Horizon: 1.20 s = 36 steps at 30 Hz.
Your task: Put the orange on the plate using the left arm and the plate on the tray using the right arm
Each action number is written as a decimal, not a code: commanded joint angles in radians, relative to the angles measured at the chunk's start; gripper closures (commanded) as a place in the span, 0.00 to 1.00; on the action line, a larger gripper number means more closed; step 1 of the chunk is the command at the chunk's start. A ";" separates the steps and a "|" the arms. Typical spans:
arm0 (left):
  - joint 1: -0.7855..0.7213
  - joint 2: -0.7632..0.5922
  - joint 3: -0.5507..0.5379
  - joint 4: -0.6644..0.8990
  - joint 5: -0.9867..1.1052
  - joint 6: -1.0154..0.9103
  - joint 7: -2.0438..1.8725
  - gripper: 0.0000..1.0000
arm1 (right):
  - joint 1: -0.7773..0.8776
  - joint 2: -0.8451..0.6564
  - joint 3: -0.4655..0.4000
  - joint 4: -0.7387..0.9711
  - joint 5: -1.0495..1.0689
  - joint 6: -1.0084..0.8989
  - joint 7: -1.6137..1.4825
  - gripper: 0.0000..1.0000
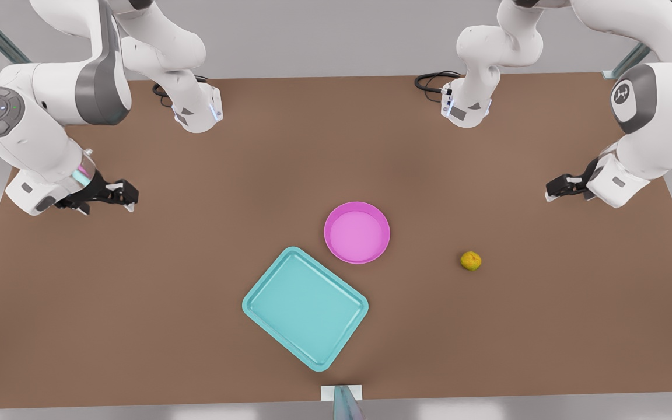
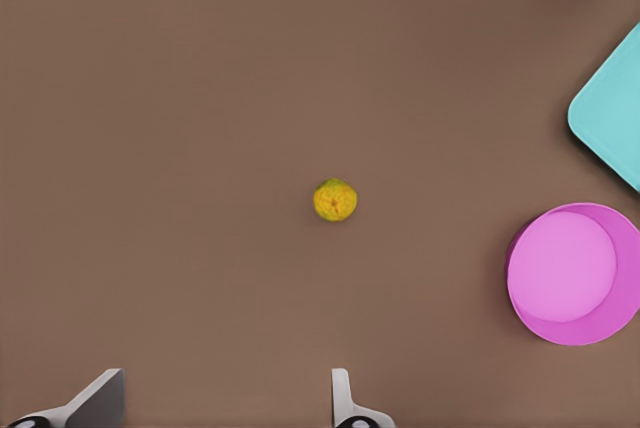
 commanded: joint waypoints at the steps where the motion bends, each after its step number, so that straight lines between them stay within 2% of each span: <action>1: 0.001 0.000 0.001 0.000 0.000 0.000 -0.004 0.00 | 0.001 0.000 0.000 0.000 0.000 0.024 0.007 0.00; 3: -0.001 0.035 0.001 0.000 -0.009 0.001 -0.010 0.00 | 0.001 0.001 0.000 0.000 0.000 0.024 0.007 0.00; 6: -0.058 0.281 -0.004 0.042 -0.086 0.041 -0.008 0.00 | 0.001 0.006 0.000 0.000 0.000 0.024 0.007 0.00; 8: -0.076 0.393 -0.042 0.043 -0.115 0.176 -0.013 0.00 | 0.001 0.009 0.000 0.000 0.002 0.022 0.009 0.00; 9: -0.111 0.437 -0.044 0.028 -0.112 0.309 -0.013 0.00 | 0.001 0.009 0.000 0.000 0.002 0.022 0.007 0.00; 11: -0.121 0.453 -0.046 -0.084 -0.098 0.530 0.001 0.00 | 0.002 0.018 0.000 0.000 0.002 0.022 0.007 0.00; 14: -0.105 0.454 -0.041 -0.199 -0.098 0.681 0.069 0.00 | 0.002 0.023 0.000 0.000 0.002 0.022 0.007 0.00; 25: -0.102 0.476 -0.032 -0.274 -0.074 0.716 0.067 0.00 | 0.002 0.032 0.000 0.000 0.002 0.024 0.009 0.00; 36: -0.104 0.539 -0.032 -0.283 -0.072 0.704 0.064 0.00 | 0.002 0.037 0.000 -0.001 0.011 0.025 0.007 0.00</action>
